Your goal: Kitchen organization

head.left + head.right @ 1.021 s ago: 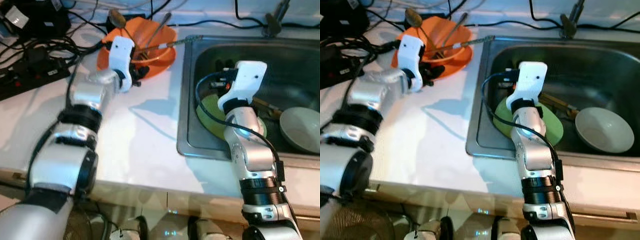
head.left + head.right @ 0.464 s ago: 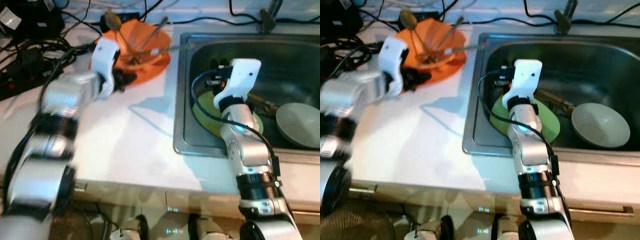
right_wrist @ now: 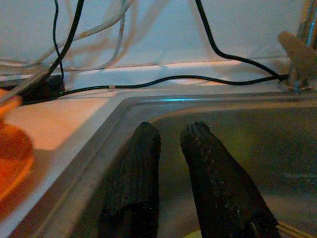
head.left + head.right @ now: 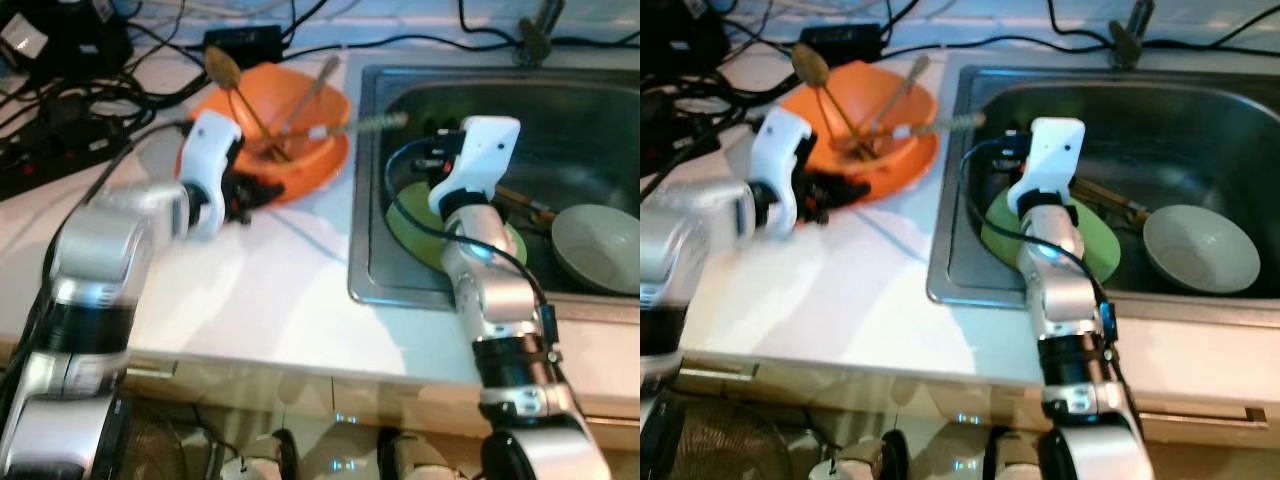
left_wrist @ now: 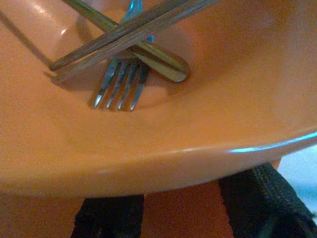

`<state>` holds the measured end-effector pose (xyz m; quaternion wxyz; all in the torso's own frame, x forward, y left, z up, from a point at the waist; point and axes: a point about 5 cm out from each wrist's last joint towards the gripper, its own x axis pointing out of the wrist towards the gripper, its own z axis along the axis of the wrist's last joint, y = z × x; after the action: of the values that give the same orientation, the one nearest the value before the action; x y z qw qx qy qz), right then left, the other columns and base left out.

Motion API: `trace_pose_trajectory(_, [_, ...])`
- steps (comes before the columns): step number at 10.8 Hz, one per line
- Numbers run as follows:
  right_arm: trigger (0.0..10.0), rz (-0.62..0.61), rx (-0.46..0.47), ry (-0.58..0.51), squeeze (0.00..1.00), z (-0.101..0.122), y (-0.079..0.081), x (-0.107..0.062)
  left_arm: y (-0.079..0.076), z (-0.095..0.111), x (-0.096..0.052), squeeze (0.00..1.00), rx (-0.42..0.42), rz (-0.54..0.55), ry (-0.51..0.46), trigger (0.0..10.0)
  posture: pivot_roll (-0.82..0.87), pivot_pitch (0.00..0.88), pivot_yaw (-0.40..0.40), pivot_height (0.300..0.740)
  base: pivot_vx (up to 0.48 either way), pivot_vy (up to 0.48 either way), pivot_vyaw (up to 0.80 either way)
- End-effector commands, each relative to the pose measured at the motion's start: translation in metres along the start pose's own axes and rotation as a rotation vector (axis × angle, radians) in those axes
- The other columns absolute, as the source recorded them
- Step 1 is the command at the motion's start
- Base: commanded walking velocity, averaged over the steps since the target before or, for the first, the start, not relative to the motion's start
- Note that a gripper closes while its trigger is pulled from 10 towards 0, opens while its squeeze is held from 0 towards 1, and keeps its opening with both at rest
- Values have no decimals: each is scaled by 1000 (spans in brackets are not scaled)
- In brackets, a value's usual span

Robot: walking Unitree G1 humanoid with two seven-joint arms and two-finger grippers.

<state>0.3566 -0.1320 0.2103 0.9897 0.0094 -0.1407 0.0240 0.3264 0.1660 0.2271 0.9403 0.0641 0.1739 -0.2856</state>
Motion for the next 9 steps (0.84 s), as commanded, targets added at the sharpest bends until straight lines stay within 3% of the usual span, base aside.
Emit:
trace_pose_trajectory(1, [10000,-22,-10,-45,0,12,-11,7,-3,-21,-3,0,-55,5,98,10000,155,164,68,740,0,0,0])
trace_pose_trajectory(5, [10000,-88,-66,-92,0,27,-40,15,-18,-23,-23,0,-84,42,86,10000,164,152,48,740,0,0,0])
trace_pose_trajectory(9, [10000,-92,-69,-89,0,27,-42,21,-28,-26,-38,0,-95,51,90,10000,189,147,24,740,0,0,0])
